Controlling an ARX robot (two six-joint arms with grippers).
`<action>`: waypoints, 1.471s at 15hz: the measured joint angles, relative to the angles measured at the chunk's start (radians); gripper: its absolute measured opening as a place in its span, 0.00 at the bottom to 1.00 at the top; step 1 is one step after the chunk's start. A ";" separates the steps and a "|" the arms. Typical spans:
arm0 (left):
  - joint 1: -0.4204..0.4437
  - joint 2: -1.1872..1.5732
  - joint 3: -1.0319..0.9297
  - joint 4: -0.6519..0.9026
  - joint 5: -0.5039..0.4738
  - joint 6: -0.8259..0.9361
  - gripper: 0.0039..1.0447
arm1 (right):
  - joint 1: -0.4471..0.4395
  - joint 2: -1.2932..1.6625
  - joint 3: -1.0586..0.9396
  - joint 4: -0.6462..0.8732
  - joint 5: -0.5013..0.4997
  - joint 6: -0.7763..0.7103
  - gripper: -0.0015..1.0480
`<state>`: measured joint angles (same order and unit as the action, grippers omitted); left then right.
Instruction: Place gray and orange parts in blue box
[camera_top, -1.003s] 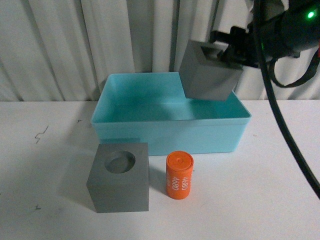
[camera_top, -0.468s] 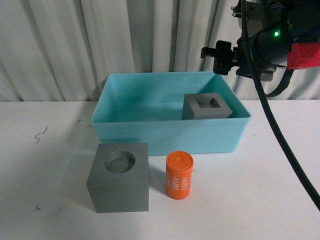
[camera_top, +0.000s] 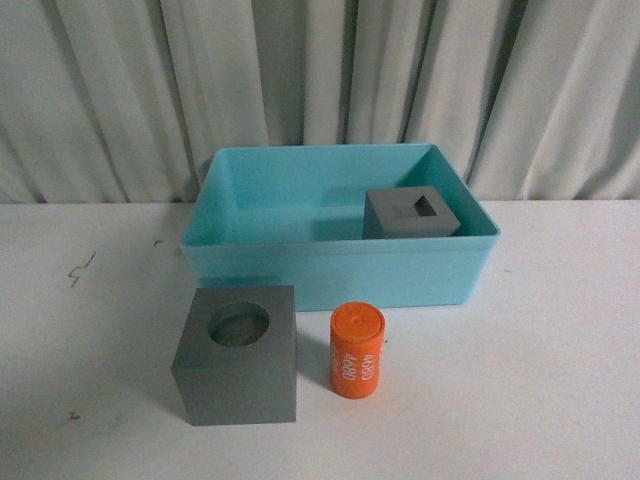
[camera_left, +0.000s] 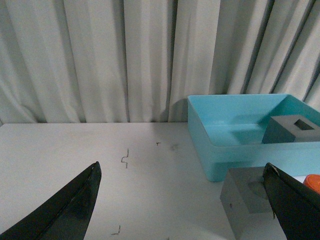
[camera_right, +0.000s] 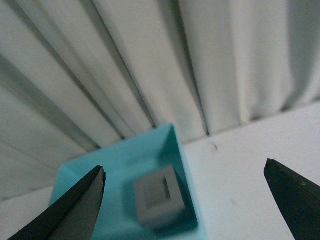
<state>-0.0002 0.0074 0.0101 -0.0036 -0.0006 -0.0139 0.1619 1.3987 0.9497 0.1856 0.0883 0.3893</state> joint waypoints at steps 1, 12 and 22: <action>0.000 0.000 0.000 0.000 0.000 0.000 0.94 | 0.002 -0.151 -0.172 -0.059 0.024 0.019 0.94; 0.000 0.000 0.000 0.000 -0.001 0.000 0.94 | -0.170 -0.528 -0.788 0.521 -0.076 -0.383 0.02; 0.000 0.000 0.000 0.000 0.000 0.000 0.94 | -0.162 -0.959 -0.938 0.260 -0.087 -0.383 0.02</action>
<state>0.0002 0.0074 0.0101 -0.0040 -0.0006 -0.0139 -0.0002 0.4400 0.0116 0.4458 0.0017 0.0063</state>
